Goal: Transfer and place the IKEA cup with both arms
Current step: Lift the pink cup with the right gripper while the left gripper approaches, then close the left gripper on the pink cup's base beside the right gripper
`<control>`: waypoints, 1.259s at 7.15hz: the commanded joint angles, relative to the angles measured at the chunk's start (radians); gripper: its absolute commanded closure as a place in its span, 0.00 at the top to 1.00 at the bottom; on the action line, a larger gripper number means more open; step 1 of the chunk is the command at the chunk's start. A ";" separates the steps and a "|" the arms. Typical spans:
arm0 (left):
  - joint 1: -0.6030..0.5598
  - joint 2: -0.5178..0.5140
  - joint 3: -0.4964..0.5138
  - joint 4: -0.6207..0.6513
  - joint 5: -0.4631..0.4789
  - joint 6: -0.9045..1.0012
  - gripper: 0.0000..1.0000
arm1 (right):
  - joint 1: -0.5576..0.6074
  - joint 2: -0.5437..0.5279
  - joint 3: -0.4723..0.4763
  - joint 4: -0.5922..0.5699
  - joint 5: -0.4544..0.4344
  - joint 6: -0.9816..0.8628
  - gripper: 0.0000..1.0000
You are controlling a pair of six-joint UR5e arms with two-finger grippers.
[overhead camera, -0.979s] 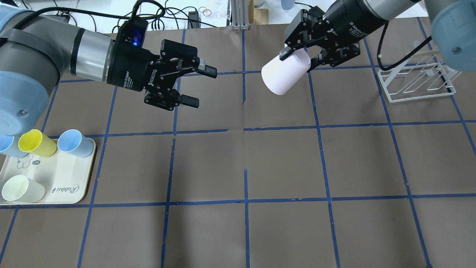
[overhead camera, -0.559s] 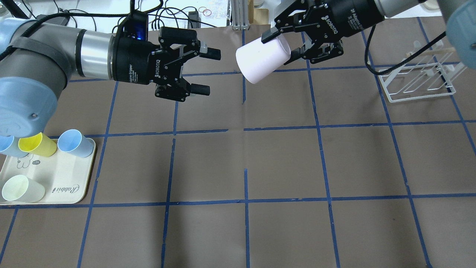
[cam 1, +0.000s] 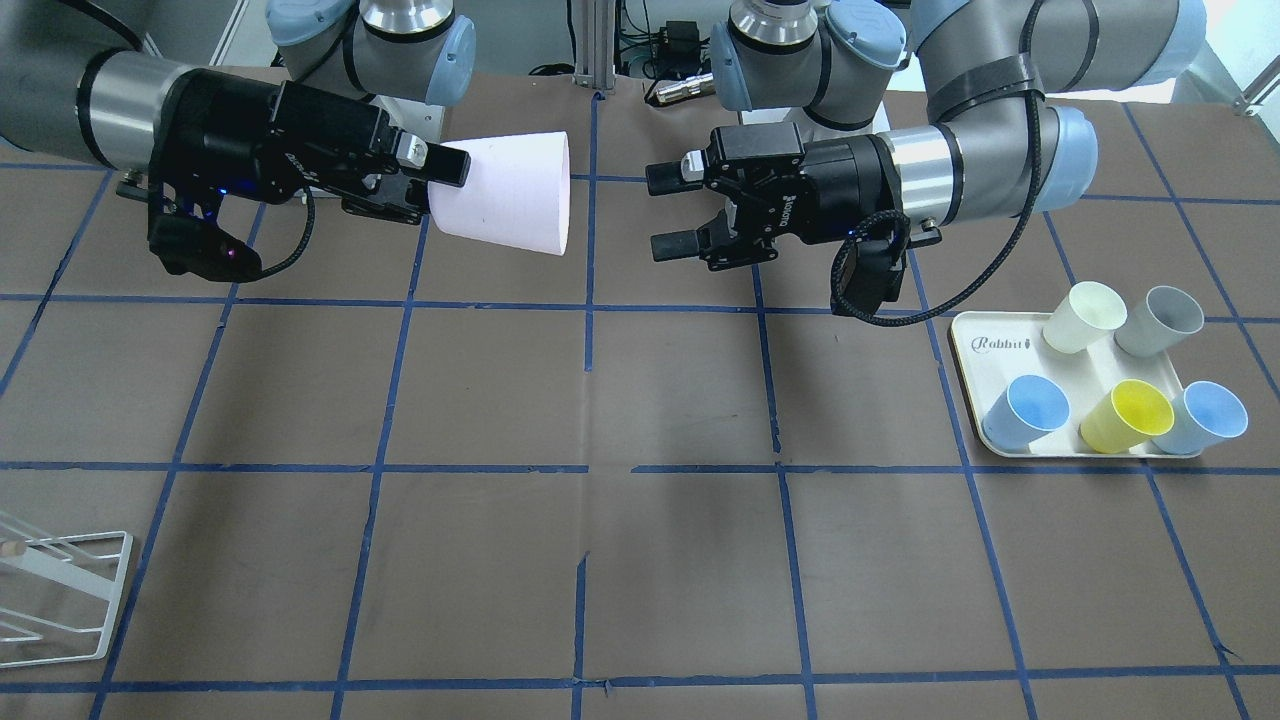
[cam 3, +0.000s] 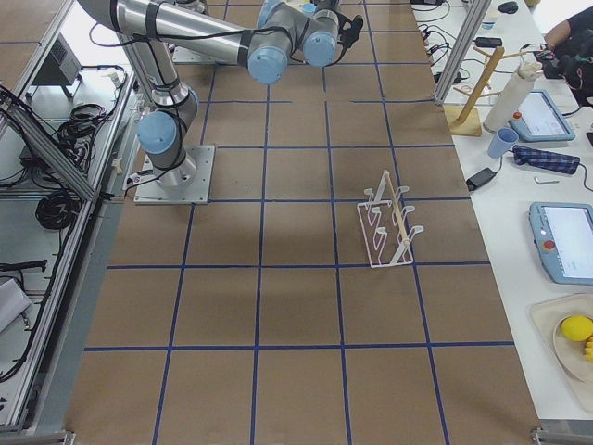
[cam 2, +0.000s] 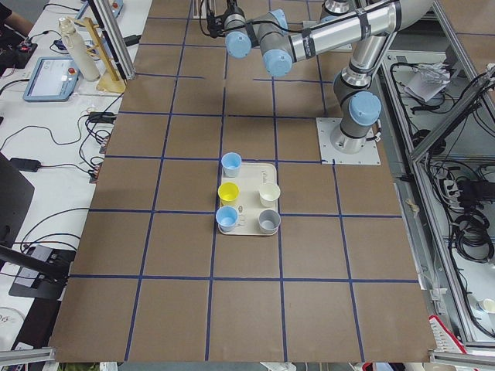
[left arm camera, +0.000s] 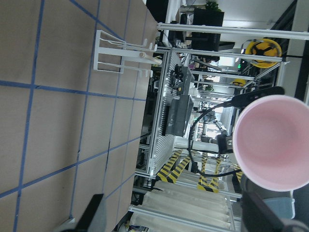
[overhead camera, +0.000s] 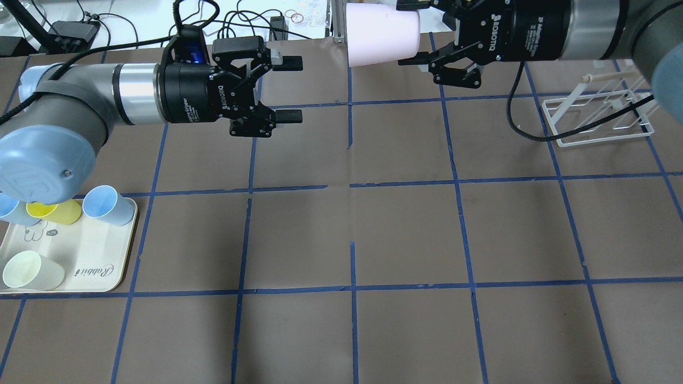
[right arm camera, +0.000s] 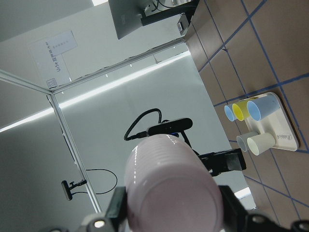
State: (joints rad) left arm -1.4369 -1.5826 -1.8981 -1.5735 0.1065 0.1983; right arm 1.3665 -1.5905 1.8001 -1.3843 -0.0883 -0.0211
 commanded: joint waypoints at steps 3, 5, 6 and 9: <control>-0.063 -0.042 0.011 0.061 -0.036 -0.065 1.00 | 0.080 0.004 0.012 -0.001 0.061 0.032 0.00; -0.065 -0.039 0.008 0.073 -0.036 -0.108 1.00 | 0.080 0.010 0.012 -0.004 0.065 0.027 0.00; -0.065 -0.027 0.011 0.073 -0.037 -0.135 0.95 | 0.078 0.014 0.012 -0.007 0.068 0.026 0.00; -0.039 -0.034 0.013 0.116 -0.033 -0.152 0.79 | 0.078 0.014 0.019 -0.001 0.065 0.021 0.00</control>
State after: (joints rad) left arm -1.4910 -1.6109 -1.8855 -1.4809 0.0715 0.0500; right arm 1.4451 -1.5772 1.8180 -1.3880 -0.0225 -0.0012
